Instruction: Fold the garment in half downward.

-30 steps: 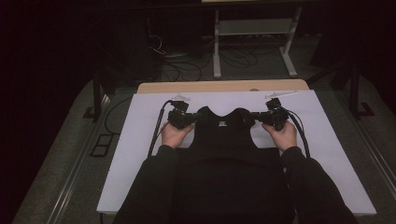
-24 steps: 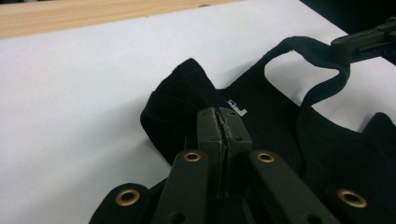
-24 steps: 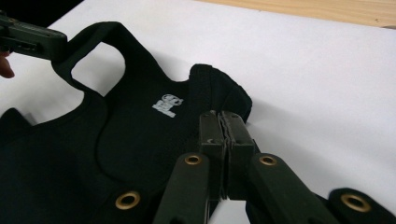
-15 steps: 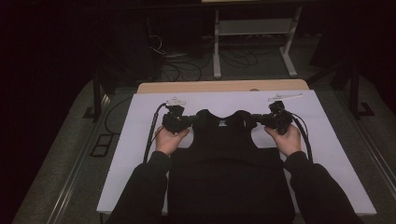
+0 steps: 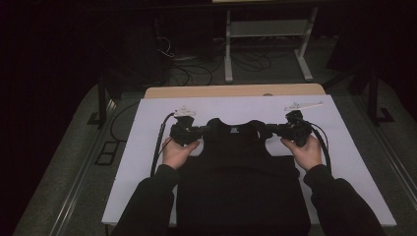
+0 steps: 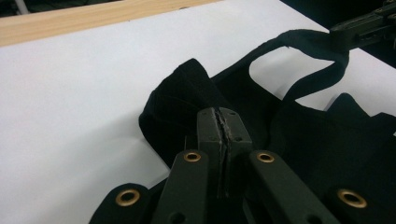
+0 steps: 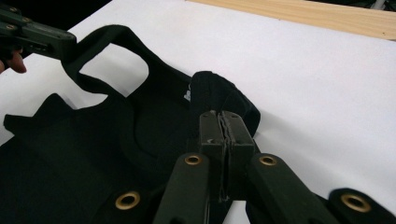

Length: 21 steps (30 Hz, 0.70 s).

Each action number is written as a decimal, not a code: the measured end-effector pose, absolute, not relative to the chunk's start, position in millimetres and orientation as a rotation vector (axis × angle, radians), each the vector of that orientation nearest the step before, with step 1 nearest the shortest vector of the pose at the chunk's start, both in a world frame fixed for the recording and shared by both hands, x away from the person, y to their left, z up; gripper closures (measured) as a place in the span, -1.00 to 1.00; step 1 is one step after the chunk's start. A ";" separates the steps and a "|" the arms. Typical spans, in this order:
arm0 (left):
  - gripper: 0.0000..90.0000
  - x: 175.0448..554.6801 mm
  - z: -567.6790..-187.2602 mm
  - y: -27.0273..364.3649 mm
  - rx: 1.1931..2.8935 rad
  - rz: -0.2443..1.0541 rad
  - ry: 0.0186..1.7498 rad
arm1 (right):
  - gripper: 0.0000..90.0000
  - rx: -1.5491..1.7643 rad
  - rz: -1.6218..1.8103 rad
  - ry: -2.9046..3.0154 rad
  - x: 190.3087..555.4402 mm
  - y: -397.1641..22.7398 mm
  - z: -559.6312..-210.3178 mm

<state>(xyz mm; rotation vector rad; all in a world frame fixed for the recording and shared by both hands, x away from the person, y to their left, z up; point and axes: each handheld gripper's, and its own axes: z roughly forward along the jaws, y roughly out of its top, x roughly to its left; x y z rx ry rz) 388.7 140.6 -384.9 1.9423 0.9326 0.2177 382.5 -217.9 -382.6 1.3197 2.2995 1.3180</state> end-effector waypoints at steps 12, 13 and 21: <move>0.94 365.1 -375.7 144.5 1.935 0.241 0.894 | 0.94 1.309 1.370 2.306 357.6 -223.9 -384.8; 0.94 363.6 -375.5 144.6 1.935 0.241 0.893 | 0.94 1.305 1.379 2.306 355.1 -224.6 -384.9; 0.94 348.0 -380.1 146.3 1.929 0.217 0.872 | 0.94 1.291 1.406 2.323 340.1 -227.0 -386.9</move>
